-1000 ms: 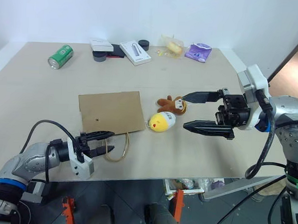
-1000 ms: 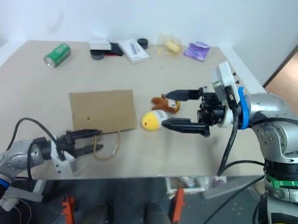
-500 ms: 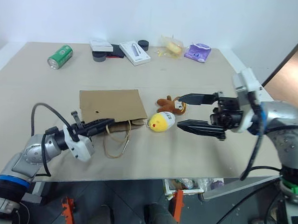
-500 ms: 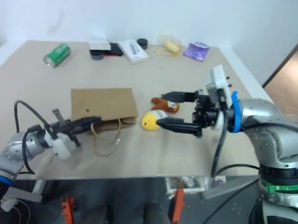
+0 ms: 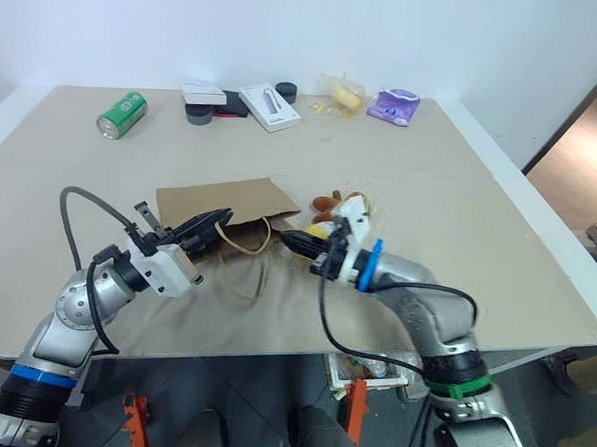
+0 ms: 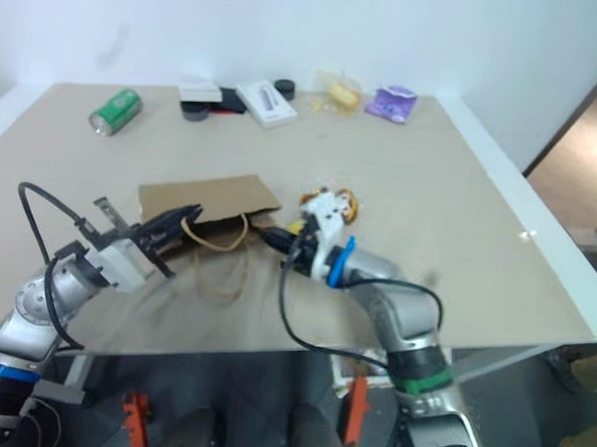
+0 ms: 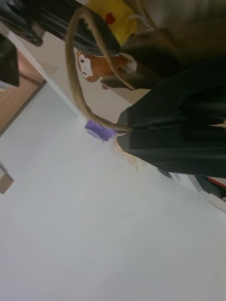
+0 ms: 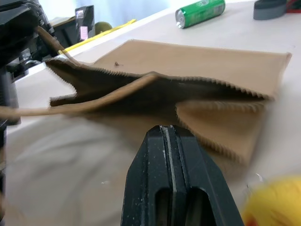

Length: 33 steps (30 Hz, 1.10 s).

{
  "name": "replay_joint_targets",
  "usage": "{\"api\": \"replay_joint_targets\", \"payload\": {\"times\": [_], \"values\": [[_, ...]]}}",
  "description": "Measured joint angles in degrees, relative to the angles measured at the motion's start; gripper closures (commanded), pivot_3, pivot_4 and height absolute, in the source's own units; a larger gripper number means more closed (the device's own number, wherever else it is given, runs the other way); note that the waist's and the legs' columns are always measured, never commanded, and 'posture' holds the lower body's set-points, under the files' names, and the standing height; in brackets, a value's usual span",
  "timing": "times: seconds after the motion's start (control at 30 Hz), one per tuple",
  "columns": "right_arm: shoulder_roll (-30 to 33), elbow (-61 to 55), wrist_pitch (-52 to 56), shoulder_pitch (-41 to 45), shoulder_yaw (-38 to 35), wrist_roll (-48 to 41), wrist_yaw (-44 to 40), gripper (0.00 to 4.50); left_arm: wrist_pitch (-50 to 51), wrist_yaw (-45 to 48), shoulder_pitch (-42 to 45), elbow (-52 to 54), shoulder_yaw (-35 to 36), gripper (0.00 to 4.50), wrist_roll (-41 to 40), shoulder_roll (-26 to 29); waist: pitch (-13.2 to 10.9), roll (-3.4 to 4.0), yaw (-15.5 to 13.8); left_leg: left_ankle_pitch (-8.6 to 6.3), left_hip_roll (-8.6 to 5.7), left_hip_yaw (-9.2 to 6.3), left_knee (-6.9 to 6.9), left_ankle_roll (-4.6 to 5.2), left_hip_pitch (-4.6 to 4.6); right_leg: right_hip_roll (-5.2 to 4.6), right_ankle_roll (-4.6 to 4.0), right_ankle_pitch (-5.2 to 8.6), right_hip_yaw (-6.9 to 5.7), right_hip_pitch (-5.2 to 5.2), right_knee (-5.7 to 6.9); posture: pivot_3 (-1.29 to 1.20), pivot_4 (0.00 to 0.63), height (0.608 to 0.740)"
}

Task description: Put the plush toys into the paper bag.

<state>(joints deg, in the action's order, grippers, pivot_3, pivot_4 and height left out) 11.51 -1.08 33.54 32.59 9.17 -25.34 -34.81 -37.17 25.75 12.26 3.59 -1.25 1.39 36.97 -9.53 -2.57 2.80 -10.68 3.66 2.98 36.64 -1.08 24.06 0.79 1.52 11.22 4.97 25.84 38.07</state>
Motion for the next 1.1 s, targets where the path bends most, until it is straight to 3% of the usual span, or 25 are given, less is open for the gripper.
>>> {"api": "replay_joint_targets", "payload": {"times": [0.23,0.6,0.73,1.1], "values": [[-6.7,10.1,-3.9,2.8,4.2,8.8,6.3,4.44,1.4,-1.4,0.1,0.6,1.4,4.5,1.2,-2.1,0.0,-0.02,0.0,0.0,0.01,-0.02,-0.03,0.0,0.05,-0.01,0.01,0.02,-0.05,0.02,0.0,0.0,0.15,0.74],[-8.8,15.1,-8.3,3.2,7.0,23.0,19.0,4.44,10.5,-9.5,2.1,5.2,8.3,4.5,3.2,-7.0,0.0,-0.08,0.0,0.06,0.0,-0.02,-0.02,-0.03,0.08,-0.05,0.03,0.0,-0.05,-0.01,-0.01,0.0,0.15,0.74],[-7.4,15.0,-10.4,3.3,7.9,26.9,19.7,4.44,14.2,-11.0,2.2,7.4,9.1,4.5,3.2,-8.1,0.0,-0.08,0.0,0.07,-0.01,-0.02,-0.04,-0.03,0.08,-0.05,0.05,0.02,-0.05,0.0,-0.01,0.0,0.15,0.74],[-9.0,14.2,-4.4,3.3,7.9,26.8,17.6,4.44,19.7,-13.3,6.1,10.2,10.2,4.5,3.1,-9.6,0.1,-0.09,0.0,0.07,0.0,-0.08,-0.12,-0.03,0.09,-0.01,0.05,0.04,-0.09,0.01,-0.02,0.0,0.15,0.74]]}}
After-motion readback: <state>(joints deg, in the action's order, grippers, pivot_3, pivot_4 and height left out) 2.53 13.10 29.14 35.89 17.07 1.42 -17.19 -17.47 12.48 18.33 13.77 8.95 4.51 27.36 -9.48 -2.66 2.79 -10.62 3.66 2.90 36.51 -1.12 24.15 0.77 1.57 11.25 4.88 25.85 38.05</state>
